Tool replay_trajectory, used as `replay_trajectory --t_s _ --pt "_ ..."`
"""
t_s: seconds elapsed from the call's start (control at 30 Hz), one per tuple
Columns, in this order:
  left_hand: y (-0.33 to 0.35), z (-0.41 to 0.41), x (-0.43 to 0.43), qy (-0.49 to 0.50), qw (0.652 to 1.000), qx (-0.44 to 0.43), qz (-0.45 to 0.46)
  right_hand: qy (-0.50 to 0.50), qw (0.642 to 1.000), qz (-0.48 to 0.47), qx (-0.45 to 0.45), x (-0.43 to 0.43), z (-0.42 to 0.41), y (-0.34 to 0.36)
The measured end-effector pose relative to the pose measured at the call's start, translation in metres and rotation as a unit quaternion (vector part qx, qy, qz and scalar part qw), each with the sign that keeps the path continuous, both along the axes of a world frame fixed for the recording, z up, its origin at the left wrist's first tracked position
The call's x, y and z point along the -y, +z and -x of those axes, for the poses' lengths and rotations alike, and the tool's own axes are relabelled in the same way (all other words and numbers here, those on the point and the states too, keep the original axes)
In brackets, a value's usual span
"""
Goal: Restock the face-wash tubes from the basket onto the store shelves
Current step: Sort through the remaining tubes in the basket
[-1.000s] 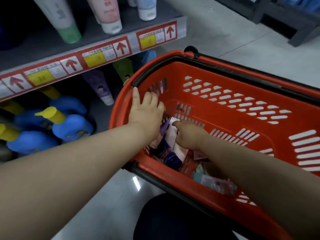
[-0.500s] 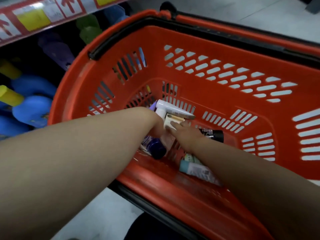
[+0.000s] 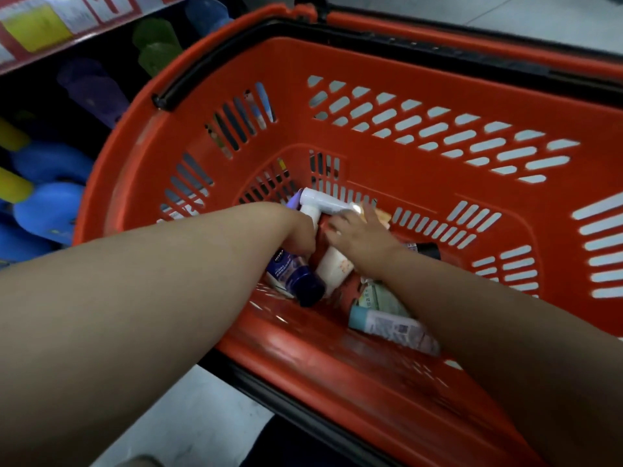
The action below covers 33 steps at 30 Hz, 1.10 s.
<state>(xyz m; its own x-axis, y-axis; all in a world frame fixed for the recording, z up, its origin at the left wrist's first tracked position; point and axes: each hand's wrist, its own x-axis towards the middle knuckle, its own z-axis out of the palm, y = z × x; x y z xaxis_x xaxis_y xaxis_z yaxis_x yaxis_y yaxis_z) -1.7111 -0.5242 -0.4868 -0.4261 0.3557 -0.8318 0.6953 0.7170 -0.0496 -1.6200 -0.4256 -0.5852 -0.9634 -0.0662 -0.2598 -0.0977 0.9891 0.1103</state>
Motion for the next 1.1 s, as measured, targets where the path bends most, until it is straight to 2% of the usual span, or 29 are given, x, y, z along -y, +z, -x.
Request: replay_trajectory --t_s 0.1,0.23,0.33,0.4,0.5,0.53,0.6,0.67,0.7,0.77,0.87,1.03,1.1 --pt "0.004 0.008 -0.002 0.048 0.994 0.036 -0.088 0.006 0.993 0.025 -0.117 -0.014 -0.001 0.006" --pt "0.010 0.013 -0.002 0.139 0.968 0.096 -0.187 -0.042 0.967 0.154 -0.198 -0.013 0.006 0.031" --pt "0.008 0.021 -0.001 0.252 0.923 0.111 -0.268 -0.087 0.949 0.188 -0.236 -0.012 0.014 0.050" --pt "0.015 0.025 0.003 0.348 0.878 0.137 -0.299 -0.149 0.927 0.234 -0.253 -0.013 0.020 0.065" --pt "0.032 0.026 0.015 0.442 0.804 0.185 -0.352 -0.259 0.860 0.346 -0.270 -0.004 0.027 0.097" --pt "0.039 0.025 0.021 0.465 0.779 0.204 -0.368 -0.294 0.828 0.381 -0.290 0.003 0.030 0.110" --pt "0.053 0.024 0.033 0.500 0.729 0.242 -0.400 -0.382 0.734 0.478 -0.294 0.016 0.036 0.136" --pt "0.069 0.022 0.045 0.525 0.680 0.271 -0.434 -0.442 0.646 0.596 -0.179 0.031 0.043 0.162" --pt "0.077 0.020 0.052 0.535 0.657 0.282 -0.451 -0.445 0.628 0.629 -0.111 0.039 0.046 0.173" --pt "0.096 0.019 0.065 0.545 0.627 0.276 -0.484 -0.412 0.644 0.642 -0.053 0.053 0.051 0.191" --pt "0.128 0.021 0.089 0.537 0.615 0.226 -0.531 -0.354 0.694 0.622 -0.084 0.072 0.060 0.222" --pt "0.184 0.028 0.138 0.526 0.598 0.150 -0.586 -0.260 0.721 0.631 -0.119 0.107 0.080 0.278" --pt "0.204 0.031 0.161 0.515 0.590 0.127 -0.609 -0.228 0.722 0.640 -0.130 0.125 0.090 0.299"
